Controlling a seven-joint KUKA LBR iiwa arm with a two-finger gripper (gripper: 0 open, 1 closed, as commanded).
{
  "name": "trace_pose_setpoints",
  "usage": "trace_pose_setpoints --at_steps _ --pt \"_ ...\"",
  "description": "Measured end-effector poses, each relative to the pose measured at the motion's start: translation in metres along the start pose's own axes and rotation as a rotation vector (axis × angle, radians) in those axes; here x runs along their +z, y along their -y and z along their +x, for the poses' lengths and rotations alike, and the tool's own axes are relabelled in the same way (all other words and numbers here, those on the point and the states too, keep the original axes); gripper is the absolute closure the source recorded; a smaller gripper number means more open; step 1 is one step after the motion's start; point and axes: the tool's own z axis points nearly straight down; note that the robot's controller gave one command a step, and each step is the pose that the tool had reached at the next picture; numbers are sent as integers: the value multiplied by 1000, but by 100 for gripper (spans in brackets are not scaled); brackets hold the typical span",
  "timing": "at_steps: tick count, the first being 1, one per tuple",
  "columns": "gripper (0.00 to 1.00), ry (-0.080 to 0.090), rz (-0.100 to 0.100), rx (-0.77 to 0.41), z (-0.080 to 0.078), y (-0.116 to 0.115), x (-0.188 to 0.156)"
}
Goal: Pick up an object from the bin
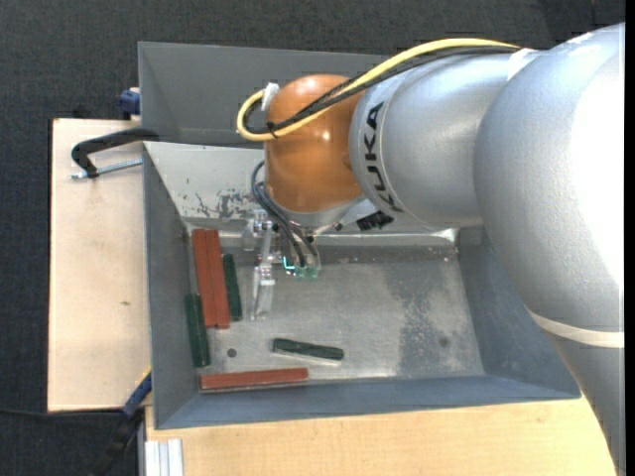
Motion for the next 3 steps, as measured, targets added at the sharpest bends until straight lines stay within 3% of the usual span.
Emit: trace_pose_setpoints --at_steps 1,2,3 --pt "0 22 -6 -1 7 4 6" --pt "100 9 -2 -9 52 23 58" --pt "0 9 -2 -8 52 23 58"
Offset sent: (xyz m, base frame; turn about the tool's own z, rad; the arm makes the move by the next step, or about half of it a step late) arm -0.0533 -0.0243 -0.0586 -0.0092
